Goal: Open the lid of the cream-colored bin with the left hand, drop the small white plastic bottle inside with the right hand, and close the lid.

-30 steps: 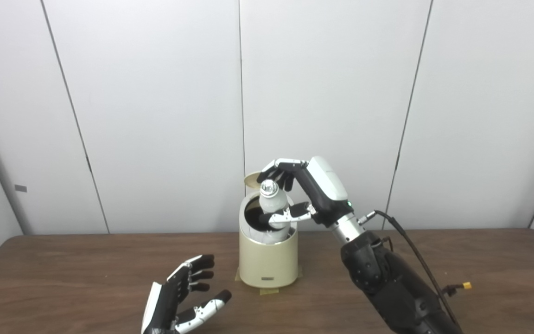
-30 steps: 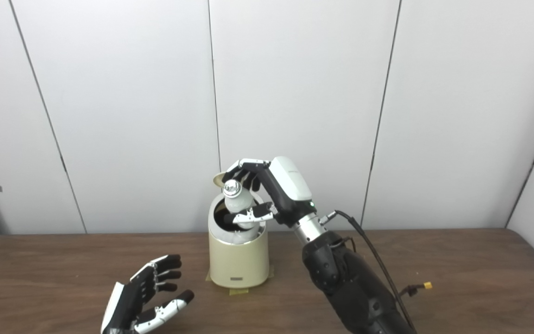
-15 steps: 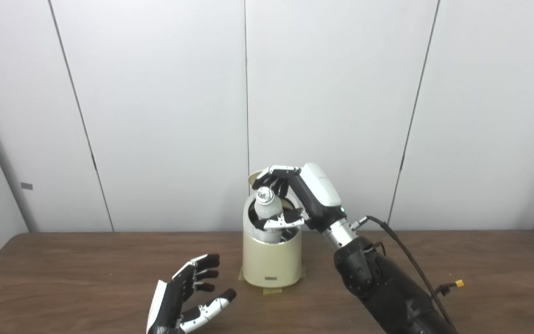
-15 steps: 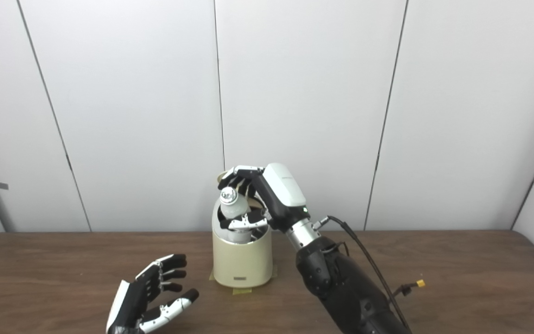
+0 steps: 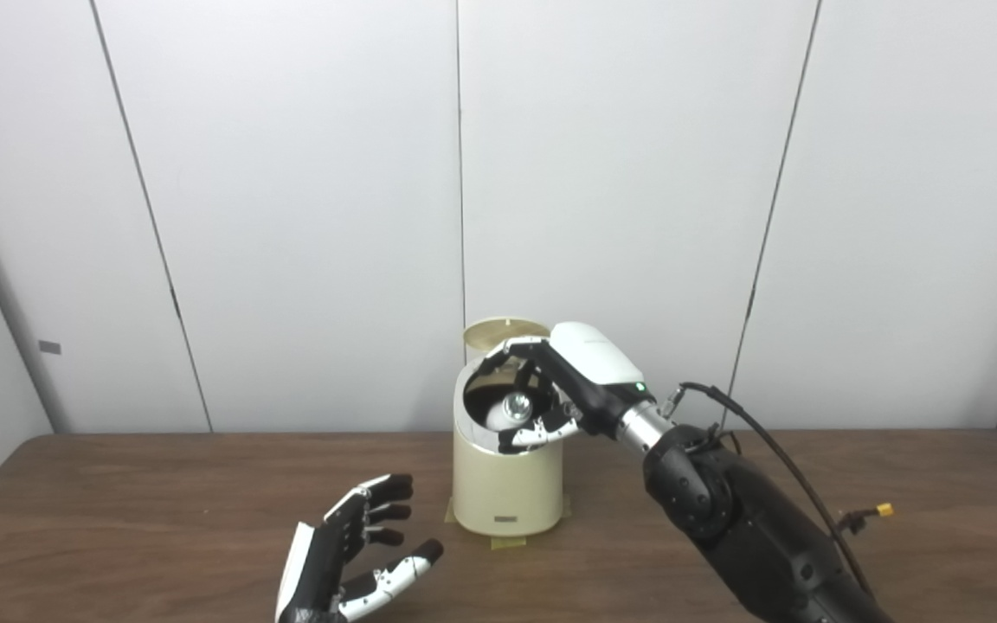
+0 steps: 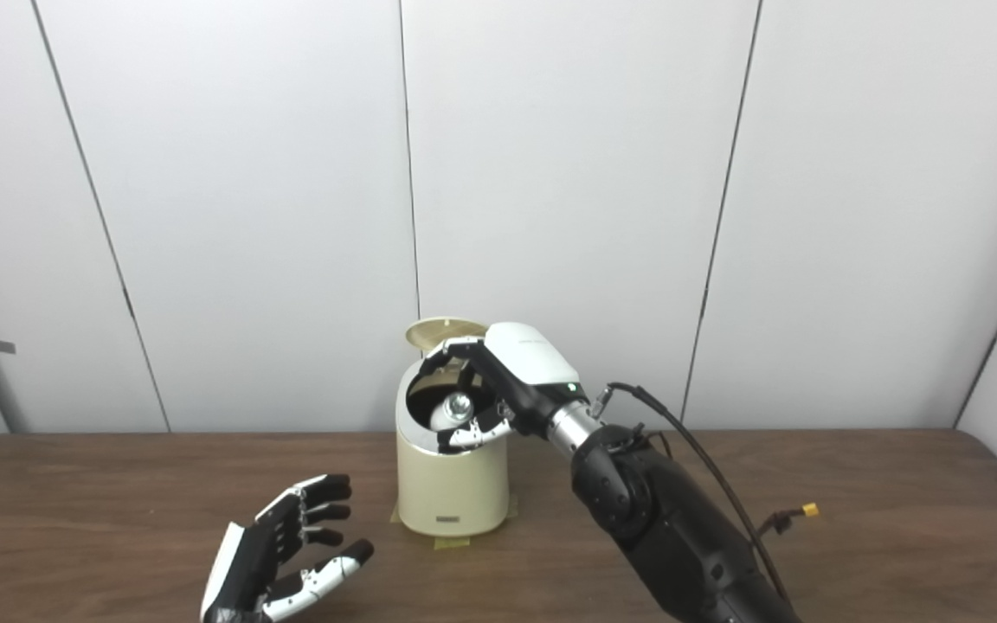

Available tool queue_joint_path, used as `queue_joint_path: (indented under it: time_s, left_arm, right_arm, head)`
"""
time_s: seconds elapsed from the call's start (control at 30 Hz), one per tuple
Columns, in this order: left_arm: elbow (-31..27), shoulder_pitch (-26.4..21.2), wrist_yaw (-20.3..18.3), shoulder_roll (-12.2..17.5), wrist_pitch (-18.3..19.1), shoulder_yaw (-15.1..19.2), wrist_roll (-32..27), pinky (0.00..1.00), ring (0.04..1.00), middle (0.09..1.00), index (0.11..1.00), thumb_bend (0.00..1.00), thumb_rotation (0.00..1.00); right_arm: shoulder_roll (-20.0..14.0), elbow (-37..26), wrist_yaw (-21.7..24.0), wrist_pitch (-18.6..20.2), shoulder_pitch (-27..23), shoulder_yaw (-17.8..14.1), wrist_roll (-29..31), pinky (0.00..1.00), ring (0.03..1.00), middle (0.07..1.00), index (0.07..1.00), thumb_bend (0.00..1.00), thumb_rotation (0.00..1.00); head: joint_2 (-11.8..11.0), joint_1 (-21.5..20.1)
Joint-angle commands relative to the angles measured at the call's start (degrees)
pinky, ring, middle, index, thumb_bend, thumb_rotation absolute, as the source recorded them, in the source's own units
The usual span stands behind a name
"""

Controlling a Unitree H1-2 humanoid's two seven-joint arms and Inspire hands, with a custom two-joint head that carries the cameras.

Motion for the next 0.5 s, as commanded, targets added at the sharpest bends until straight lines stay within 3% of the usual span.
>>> queue_joint_path:
  time_s: [0.0, 0.33, 0.43, 0.47]
  left_arm:
    - [-0.08, -1.28, 0.35, -0.01, -1.79, -0.2, 0.49, 0.62, 0.72, 0.761, 0.767, 0.73, 0.19]
    - [-0.12, -1.19, 0.16, 0.03, -1.77, -0.52, 0.66, 0.66, 0.727, 0.763, 0.757, 0.72, 0.19]
    - [-0.3, -1.13, 0.29, -0.06, -1.55, -0.58, 0.82, 0.66, 0.725, 0.765, 0.758, 0.72, 0.18]
    - [-0.35, -1.1, 0.29, -0.1, -1.51, -0.58, 0.75, 0.66, 0.726, 0.766, 0.759, 0.72, 0.18]
  right_arm:
    - [-0.76, -2.01, 1.09, 1.38, -1.93, -1.22, -0.42, 0.48, 0.634, 0.776, 0.749, 0.78, 0.05]
    - [-0.55, -4.8, 1.49, 1.03, 0.22, -2.83, -1.15, 0.45, 0.603, 0.805, 0.777, 0.79, 0.05]
    - [-0.38, -5.27, 0.02, -1.59, 1.02, -4.28, 0.15, 0.42, 0.563, 0.771, 0.759, 0.78, 0.03]
    - [-0.14, -5.4, -1.9, -4.14, 1.49, -5.4, 1.1, 0.42, 0.555, 0.763, 0.754, 0.78, 0.03]
  head:
    - [0.01, 0.04]
    - [0.14, 0.09]
    - [0.09, 0.21]
    - [0.12, 0.3]
